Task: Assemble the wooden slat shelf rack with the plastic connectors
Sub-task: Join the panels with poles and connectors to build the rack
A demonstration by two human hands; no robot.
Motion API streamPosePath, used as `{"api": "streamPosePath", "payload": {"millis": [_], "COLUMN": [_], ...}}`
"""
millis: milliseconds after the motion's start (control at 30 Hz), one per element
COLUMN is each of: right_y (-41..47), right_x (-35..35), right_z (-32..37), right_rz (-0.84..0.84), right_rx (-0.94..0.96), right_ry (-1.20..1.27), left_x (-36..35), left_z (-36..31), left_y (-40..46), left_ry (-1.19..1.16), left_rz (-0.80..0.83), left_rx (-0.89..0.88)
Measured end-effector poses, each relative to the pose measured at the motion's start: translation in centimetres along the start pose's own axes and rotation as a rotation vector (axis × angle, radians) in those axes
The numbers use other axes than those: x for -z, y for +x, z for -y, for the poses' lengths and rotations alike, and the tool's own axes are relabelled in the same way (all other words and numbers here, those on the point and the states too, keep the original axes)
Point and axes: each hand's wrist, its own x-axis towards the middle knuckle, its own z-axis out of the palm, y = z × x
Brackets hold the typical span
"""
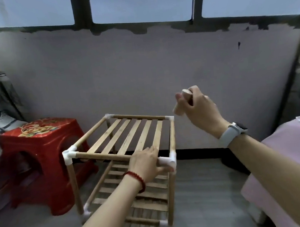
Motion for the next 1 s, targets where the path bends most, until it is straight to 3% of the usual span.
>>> {"api": "streamPosePath", "payload": {"millis": [67,167,200,267,367,400,433,500,567,633,700,733,767,833,867,933,1000], "right_y": [-2.2,-7.7,-7.6,-4.5,-1.3,-2.0,-3.6,-7.8,-7.3,-4.2,-2.4,-2.8,-4.4,-7.6,-7.7,-4.8,-2.3], "right_x": [-0.7,-4.4,-4.5,-2.7,-0.3,-0.8,-2.1,-5.1,-4.7,-2.5,-1.5,-1.8,-3.1,-5.4,-5.1,-3.6,-2.3], "right_z": [-0.3,-2.1,-2.8,-2.6,-2.4,-2.5,-2.5,-2.4,-2.1,-1.1,-0.8,-0.9,-1.3,-2.3,-2.7,-2.3,-1.5], "right_rz": [-0.101,0.364,0.421,0.364,-0.073,-0.128,-0.065,0.26,0.373,0.223,-0.051,-0.077,0.003,0.34,0.401,0.308,0.055], "right_rx": [0.004,0.014,0.05,0.062,-0.031,-0.025,-0.008,0.072,0.183,0.112,0.004,-0.005,0.026,0.043,0.059,0.043,-0.029], "right_ry": [0.099,-0.343,-0.421,-0.38,0.07,0.163,0.103,-0.228,-0.406,-0.283,0.028,0.07,-0.047,-0.339,-0.408,-0.363,-0.095], "left_x": [-0.4,-0.6,-0.3,0.2,0.3,0.2,0.1,0.0,0.2,0.3,0.2,0.1,0.1,-0.1,-0.2,-0.1,0.0], "left_z": [0.0,-0.1,0.2,0.7,0.7,0.5,0.4,0.3,0.6,0.9,1.0,0.9,0.8,0.9,1.0,1.5,1.9], "left_y": [0.2,0.0,-0.1,0.0,-0.1,-0.1,0.0,0.1,0.1,-0.2,-0.3,-0.2,-0.2,0.0,0.0,0.0,0.1], "left_ry": [0.01,0.003,0.012,0.043,0.065,0.074,0.084,0.091,0.087,0.072,0.065,0.061,0.056,0.028,0.009,-0.019,-0.018], "left_rz": [-0.044,-0.004,0.016,0.039,0.047,0.042,0.045,0.061,0.071,0.073,0.047,0.04,0.04,0.049,0.056,0.053,0.053], "left_rx": [-0.013,-0.044,-0.059,-0.078,-0.081,-0.081,-0.08,-0.07,-0.076,-0.086,-0.08,-0.083,-0.086,-0.093,-0.101,-0.123,-0.14]}}
